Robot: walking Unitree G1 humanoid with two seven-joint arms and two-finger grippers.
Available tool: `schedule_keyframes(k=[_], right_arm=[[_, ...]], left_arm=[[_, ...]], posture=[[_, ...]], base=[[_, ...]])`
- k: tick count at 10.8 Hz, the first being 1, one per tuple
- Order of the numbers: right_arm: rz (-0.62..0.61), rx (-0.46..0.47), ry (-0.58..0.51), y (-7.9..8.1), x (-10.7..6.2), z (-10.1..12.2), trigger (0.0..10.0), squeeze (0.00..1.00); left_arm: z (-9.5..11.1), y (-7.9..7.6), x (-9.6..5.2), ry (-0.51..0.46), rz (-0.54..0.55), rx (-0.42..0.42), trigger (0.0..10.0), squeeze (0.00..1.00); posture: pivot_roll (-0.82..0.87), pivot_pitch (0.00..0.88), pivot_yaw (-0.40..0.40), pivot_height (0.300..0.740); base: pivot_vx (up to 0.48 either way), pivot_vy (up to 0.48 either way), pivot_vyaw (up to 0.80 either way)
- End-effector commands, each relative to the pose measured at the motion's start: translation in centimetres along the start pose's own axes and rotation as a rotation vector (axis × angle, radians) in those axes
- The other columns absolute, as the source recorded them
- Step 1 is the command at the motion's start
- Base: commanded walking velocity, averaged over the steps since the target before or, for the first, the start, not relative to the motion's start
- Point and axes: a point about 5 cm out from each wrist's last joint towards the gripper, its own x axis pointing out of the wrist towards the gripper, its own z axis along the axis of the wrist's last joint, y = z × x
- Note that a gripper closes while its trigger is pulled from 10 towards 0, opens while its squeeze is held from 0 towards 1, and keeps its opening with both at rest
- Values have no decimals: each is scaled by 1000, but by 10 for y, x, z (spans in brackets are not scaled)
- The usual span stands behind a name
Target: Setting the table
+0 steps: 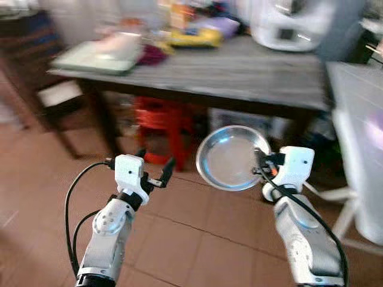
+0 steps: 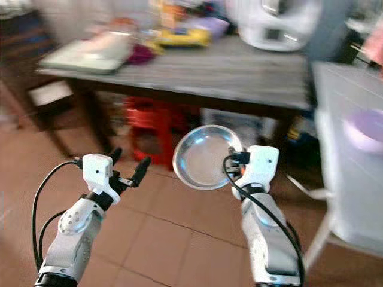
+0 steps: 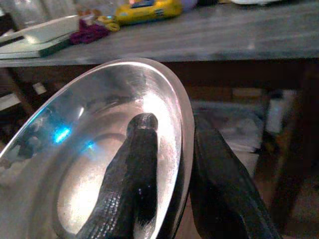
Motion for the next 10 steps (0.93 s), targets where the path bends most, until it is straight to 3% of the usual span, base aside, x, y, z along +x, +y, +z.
schedule_keyframes(k=[1, 10], right_arm=[[13, 9, -8, 4, 2, 1, 10000, 0], [10, 19, -14, 6, 2, 0, 10000, 0]], left_arm=[[-2, 3, -2, 13, 15, 5, 10000, 0], [-4, -2, 1, 20, 7, -2, 10000, 0]], posture=[[-45, 60, 67, 740], [-46, 60, 80, 740]], base=[[0, 319, 0], [0, 345, 0]])
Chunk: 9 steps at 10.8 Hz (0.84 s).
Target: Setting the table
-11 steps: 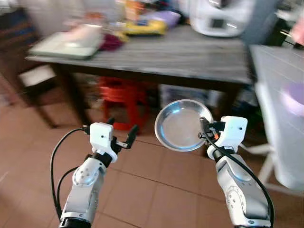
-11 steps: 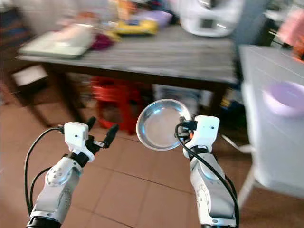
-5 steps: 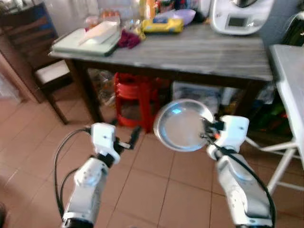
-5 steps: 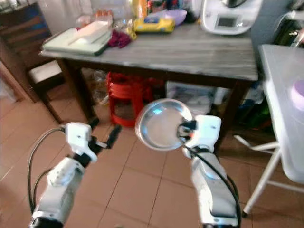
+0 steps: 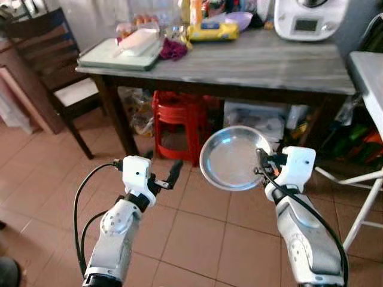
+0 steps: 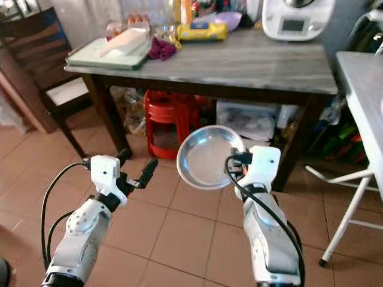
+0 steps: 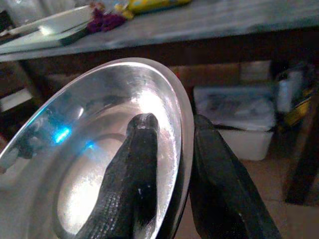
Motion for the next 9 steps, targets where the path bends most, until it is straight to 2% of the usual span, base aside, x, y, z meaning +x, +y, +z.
schedule_keyframes(k=[1, 4, 6, 9], right_arm=[[24, 9, -17, 8, 2, 2, 10000, 0], [37, 32, -9, 19, 3, -6, 10000, 0], [36, 24, -18, 16, 4, -4, 10000, 0], [34, 14, -29, 14, 7, -1, 10000, 0]], left_arm=[[3, 8, -2, -4, 34, 25, 10000, 0], [-2, 2, -3, 10, 20, 7, 10000, 0], [-1, -3, -2, -4, -1, -2, 10000, 0], [2, -3, 0, -21, -12, 3, 10000, 0]], posture=[[-46, 62, 82, 740], [-52, 72, 92, 740], [-56, 72, 85, 740], [-57, 67, 82, 740]], base=[[0, 0, 0], [0, 0, 0], [0, 0, 0], [354, 0, 0]])
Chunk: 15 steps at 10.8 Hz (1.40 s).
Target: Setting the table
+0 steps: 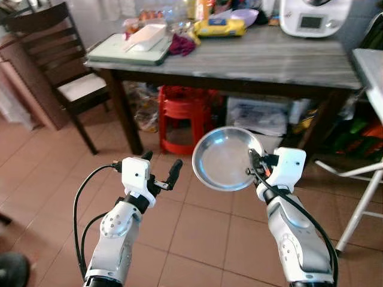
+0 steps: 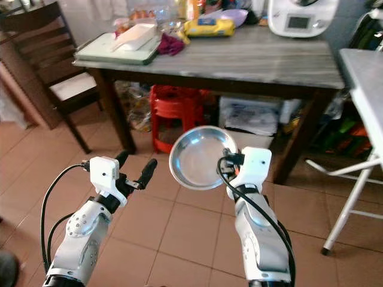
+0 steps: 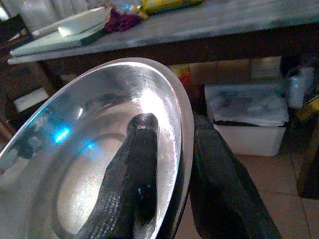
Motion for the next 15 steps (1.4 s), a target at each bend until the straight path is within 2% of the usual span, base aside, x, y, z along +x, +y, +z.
schedule_keyframes(k=[1, 5, 7, 15], right_arm=[[4, -2, -17, 3, 2, 2, 10000, 0], [6, -7, -20, 3, 2, 2, 10000, 0], [17, -43, -36, 4, 1, 4, 10000, 0], [16, -49, -45, 3, 3, 6, 10000, 0]], left_arm=[[3, 0, 1, -10, -8, 14, 10000, 0], [2, -1, 1, -9, -18, 15, 10000, 0], [2, -2, 2, -8, -23, 15, 10000, 0], [3, -6, 5, -8, -48, 22, 10000, 0]], posture=[[-56, 66, 83, 740], [-56, 65, 88, 740], [-60, 67, 90, 740], [-56, 69, 90, 740]], base=[[322, 0, 0], [329, 0, 0], [332, 0, 0], [355, 0, 0]])
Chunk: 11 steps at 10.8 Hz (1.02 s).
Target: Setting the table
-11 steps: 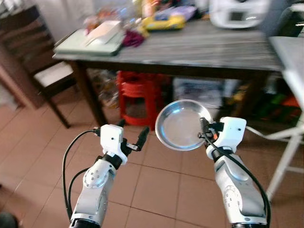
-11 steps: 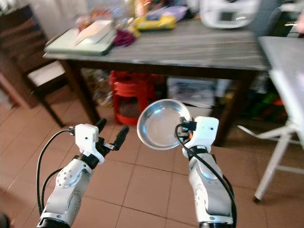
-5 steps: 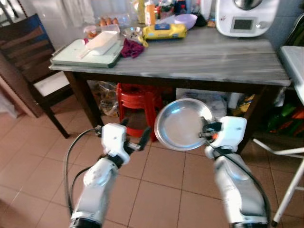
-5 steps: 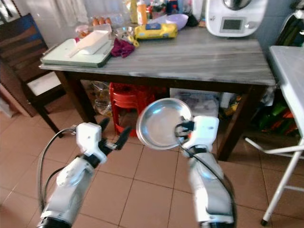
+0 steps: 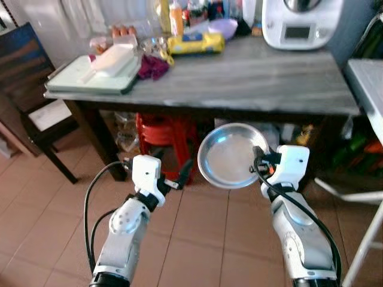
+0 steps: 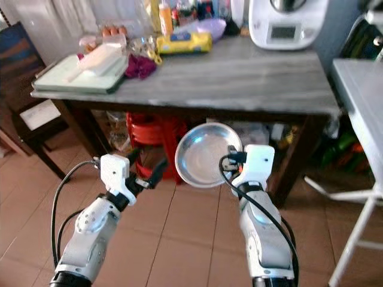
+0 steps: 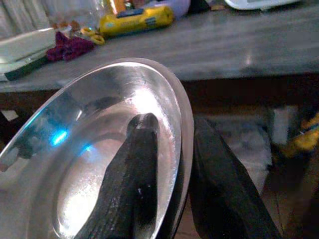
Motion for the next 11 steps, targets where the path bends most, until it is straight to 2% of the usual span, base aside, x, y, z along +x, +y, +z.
schedule_keyframes(k=[1, 3, 4, 11], right_arm=[[31, 12, -21, 10, 2, 4, 10000, 0], [29, 12, -27, 10, 2, 5, 10000, 0], [26, 12, -27, 10, 2, 5, 10000, 0], [0, 12, -46, 8, 3, 7, 10000, 0]], left_arm=[[1, 9, -3, 10, 21, 31, 10000, 0], [1, 8, -3, 10, 19, 30, 10000, 0], [0, 6, -4, 15, 10, 32, 10000, 0], [0, 8, -5, 20, 6, 40, 10000, 0]], posture=[[-55, 67, 91, 740], [-55, 69, 93, 740], [-56, 69, 95, 740], [-53, 68, 95, 740]], base=[[337, 0, 0], [337, 0, 0], [337, 0, 556], [357, 0, 0]])
